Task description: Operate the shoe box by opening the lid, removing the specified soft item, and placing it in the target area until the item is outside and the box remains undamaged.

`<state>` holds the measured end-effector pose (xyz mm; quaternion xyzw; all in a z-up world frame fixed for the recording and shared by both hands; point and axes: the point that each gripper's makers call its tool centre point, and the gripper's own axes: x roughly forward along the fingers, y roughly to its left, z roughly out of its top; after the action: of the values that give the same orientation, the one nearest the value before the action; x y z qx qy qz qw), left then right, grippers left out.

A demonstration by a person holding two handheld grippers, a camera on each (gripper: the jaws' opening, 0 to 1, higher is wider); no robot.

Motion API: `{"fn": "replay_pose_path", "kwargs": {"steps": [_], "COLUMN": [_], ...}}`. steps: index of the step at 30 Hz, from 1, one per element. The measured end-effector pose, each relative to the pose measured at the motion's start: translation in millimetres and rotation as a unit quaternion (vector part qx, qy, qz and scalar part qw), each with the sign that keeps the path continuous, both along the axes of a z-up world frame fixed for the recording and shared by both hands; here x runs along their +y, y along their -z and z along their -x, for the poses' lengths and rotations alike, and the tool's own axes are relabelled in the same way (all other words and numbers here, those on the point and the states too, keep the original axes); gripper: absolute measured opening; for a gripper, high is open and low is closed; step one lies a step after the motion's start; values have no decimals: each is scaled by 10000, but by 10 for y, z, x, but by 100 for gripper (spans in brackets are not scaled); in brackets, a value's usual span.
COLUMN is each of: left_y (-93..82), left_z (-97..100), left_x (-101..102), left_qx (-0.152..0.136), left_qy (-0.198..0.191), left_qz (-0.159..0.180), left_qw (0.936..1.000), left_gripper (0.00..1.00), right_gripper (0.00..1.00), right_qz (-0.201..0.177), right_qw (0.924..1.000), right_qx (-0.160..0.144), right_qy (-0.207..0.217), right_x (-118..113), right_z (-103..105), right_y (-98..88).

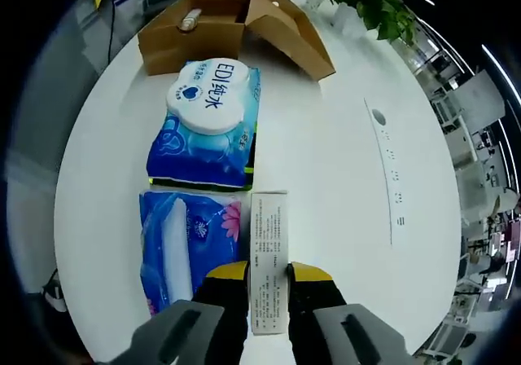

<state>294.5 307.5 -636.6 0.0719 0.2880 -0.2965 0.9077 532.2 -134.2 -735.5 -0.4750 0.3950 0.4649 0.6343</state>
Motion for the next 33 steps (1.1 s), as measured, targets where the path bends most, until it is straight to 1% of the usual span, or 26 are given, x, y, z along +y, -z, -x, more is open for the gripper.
{"fn": "replay_pose_path", "kwargs": {"steps": [3,11,13,16,20,23,26,28,30,31,33], "left_y": [-1,-8,-14,-22,-31,-40,-43,-47,-48,-50,-57], "left_z": [-3,-11,-13,-13,-15,-21,-28,-31,-35,-36,-36], "left_x": [5,14,10,5,1,2,14,16,21,21,10], "left_qx": [1,9,11,1,4,6,10,6,3,4,22], "left_qy": [4,-34,-49,-52,-67,-96,-141,-153,-166,-170,-175], "left_qz": [28,96,121,123,169,229,262,283,291,301,372], "left_qw": [10000,9999,9999,9999,9998,9997,9996,9995,9994,9994,9992], "left_gripper": [98,97,96,96,94,93,91,89,87,87,85], "right_gripper": [14,15,15,18,18,20,23,27,33,35,37], "right_qz": [19,198,196,147,36,5,-117,-235,-393,-494,-657], "right_qw": [10000,9998,9997,9997,9995,9992,9982,9967,9934,9923,9904], "right_qx": [15,-85,-115,-138,-163,-207,-275,-331,-414,-394,-368], "right_qy": [39,7,25,101,268,352,512,700,991,1067,1160], "right_x": [6,4,6,9,21,25,55,74,94,113,150], "right_z": [-7,-62,-75,-92,-101,-110,-117,-123,-123,-103,-48], "right_y": [2,19,6,-19,-55,-85,-167,-216,-279,-302,-345]}}
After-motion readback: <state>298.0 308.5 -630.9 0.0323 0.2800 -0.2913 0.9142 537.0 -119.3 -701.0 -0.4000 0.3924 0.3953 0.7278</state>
